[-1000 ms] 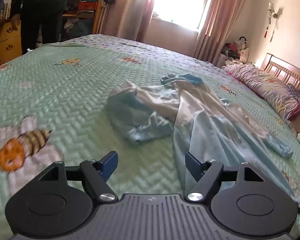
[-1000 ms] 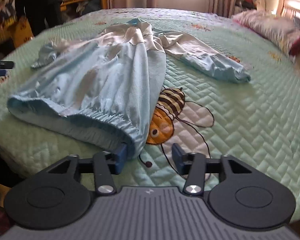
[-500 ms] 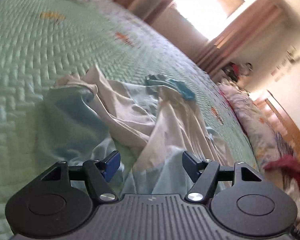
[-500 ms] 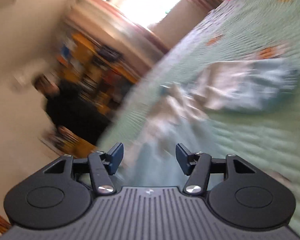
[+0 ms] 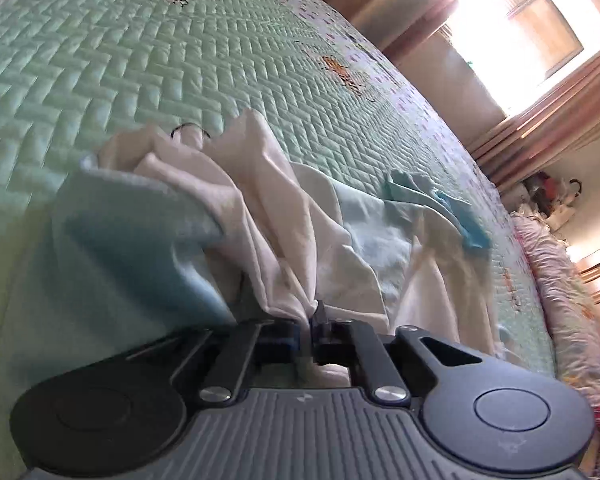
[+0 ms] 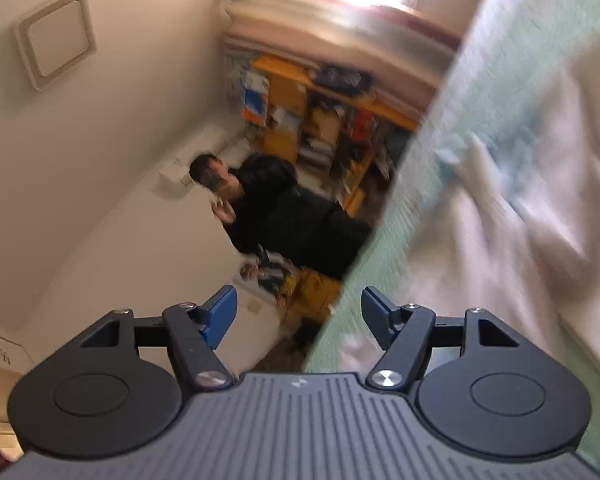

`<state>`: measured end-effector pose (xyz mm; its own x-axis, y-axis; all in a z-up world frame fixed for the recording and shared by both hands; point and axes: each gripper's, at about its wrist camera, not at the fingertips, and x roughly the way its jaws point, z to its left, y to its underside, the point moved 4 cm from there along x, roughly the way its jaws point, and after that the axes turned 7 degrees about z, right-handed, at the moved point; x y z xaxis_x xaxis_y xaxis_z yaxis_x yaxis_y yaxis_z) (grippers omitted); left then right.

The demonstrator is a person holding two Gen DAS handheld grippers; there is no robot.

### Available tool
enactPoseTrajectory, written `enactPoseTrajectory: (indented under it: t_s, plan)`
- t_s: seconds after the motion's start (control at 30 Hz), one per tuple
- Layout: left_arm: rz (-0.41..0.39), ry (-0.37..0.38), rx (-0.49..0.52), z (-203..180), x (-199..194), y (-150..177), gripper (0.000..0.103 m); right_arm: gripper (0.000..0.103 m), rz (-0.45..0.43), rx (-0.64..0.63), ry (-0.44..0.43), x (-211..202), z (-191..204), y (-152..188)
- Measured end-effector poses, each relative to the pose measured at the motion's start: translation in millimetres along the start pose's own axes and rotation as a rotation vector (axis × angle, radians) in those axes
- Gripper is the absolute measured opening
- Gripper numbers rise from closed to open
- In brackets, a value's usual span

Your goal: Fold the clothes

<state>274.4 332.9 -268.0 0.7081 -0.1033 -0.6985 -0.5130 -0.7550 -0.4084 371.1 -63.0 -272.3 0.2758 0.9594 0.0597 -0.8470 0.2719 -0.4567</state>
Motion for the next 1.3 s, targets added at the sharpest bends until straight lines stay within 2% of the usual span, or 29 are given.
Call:
enactPoseTrajectory:
  t_s: [0.03,0.1,0.13,0.2,0.33,0.43,0.5,0.57,0.7,0.8,0.9,1.0,1.07,1.1,1.17,1.3]
  plan:
    - [-0.011,-0.017,0.014,-0.9,0.4,-7.4,0.006,0.072,0.045,-0.005,0.048,1.6,1.6,-0.4]
    - [-0.051,-0.08,0.046,-1.5,-3.7,-25.4,0.006,0.072,0.08,-0.104,-0.011,2.4,17.5,-5.4]
    - [-0.079,-0.119,0.069,-0.3,-8.3,-36.4,0.006,0.074,0.042,-0.123,-0.047,-2.0,20.5,-7.4]
    - [-0.133,-0.193,0.114,2.4,-17.3,-58.9,0.006,0.077,-0.007,-0.09,-0.03,-8.4,18.5,-10.6]
    - [-0.194,-0.292,0.196,5.1,-22.0,-107.8,0.006,0.077,-0.033,-0.065,0.004,-10.6,16.5,-12.9]
    - [-0.189,-0.32,0.283,0.6,-20.7,-136.5,0.008,0.077,-0.005,-0.092,0.058,-1.4,17.2,-8.7]
    - [-0.085,-0.298,0.294,3.9,-9.0,-143.1,0.011,0.077,0.03,-0.111,0.125,9.2,13.8,-5.7]
    - [-0.052,-0.309,0.292,9.4,-2.7,-139.2,0.013,0.077,0.073,-0.115,0.177,16.0,11.8,-2.6]
    - [-0.074,-0.267,0.179,32.9,-12.6,-119.1,0.031,0.077,0.083,-0.127,0.176,24.3,13.7,1.4]
    - [-0.083,-0.223,0.124,44.3,-23.0,-96.9,0.031,0.077,0.083,-0.123,0.18,27.6,10.7,0.7]
    - [-0.095,-0.185,0.127,41.7,-39.4,-72.7,0.039,0.077,0.086,-0.125,0.181,25.0,10.1,3.5]
    - [-0.092,-0.138,0.122,33.8,-61.8,-43.4,0.042,0.077,0.083,-0.122,0.184,24.4,8.9,2.8]
    - [-0.086,-0.137,0.141,25.8,-75.7,-25.2,0.044,0.079,0.074,-0.118,0.185,18.7,7.2,3.2]
    - [-0.084,-0.134,0.151,22.1,-81.4,-16.7,0.048,0.079,0.07,-0.116,0.185,17.8,7.0,3.0]
    - [-0.051,-0.142,0.151,22.5,-87.6,1.3,0.053,0.08,0.062,-0.113,0.186,15.7,6.4,2.8]
    - [0.032,-0.151,0.109,36.4,-86.2,30.0,0.054,0.08,0.058,-0.108,0.189,11.6,4.4,5.7]
